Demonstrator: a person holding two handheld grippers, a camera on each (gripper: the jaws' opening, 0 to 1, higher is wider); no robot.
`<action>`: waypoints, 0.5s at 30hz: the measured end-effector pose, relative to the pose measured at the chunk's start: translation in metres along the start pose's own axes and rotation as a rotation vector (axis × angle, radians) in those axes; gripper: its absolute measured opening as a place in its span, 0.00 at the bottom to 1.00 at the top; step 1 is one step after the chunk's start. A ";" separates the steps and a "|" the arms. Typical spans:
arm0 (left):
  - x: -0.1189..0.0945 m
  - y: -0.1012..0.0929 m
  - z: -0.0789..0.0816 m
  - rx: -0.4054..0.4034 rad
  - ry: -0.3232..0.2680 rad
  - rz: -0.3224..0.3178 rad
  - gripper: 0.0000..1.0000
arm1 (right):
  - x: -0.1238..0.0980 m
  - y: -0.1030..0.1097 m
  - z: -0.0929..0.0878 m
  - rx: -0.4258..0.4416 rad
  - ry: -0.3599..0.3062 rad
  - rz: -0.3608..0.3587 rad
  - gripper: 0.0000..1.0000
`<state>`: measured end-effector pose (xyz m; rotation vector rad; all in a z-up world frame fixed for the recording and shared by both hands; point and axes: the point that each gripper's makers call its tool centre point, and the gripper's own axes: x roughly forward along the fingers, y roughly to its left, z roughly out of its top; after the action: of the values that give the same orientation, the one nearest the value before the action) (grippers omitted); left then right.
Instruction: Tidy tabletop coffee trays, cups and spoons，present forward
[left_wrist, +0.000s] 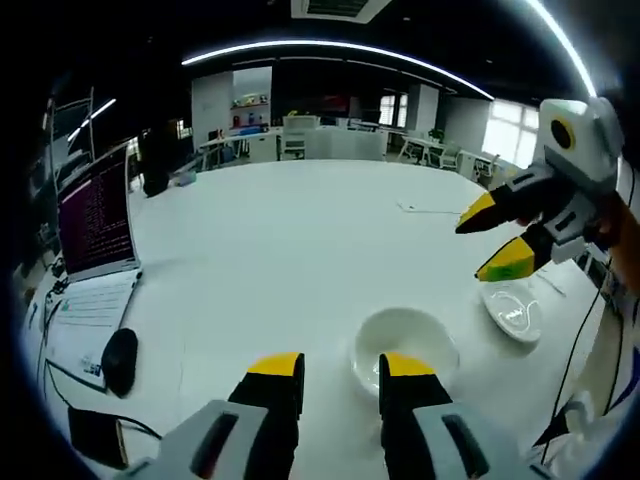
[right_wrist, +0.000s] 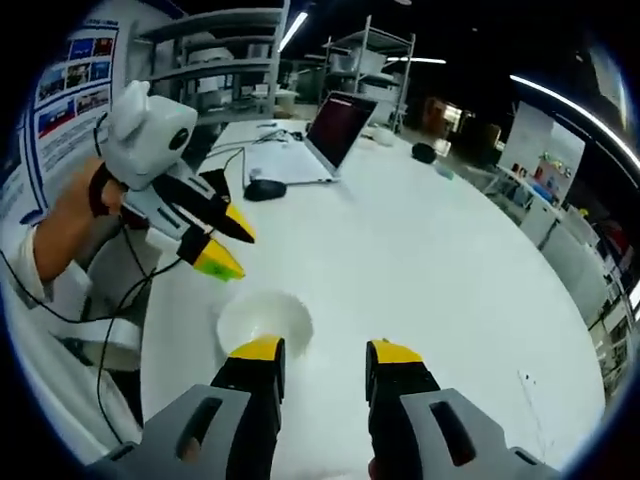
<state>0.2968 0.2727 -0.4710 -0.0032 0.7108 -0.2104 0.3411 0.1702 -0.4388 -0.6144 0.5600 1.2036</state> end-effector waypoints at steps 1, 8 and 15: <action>0.001 -0.002 -0.003 -0.004 0.020 -0.009 0.28 | 0.003 0.005 -0.001 0.019 0.013 0.025 0.32; 0.006 -0.010 -0.009 0.019 0.061 -0.020 0.28 | 0.021 0.003 -0.003 -0.007 0.076 0.024 0.32; 0.014 -0.012 -0.016 0.049 0.100 -0.010 0.28 | 0.037 0.001 -0.006 -0.032 0.122 0.015 0.33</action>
<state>0.2947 0.2596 -0.4917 0.0511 0.8051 -0.2393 0.3493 0.1915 -0.4688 -0.7149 0.6496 1.1961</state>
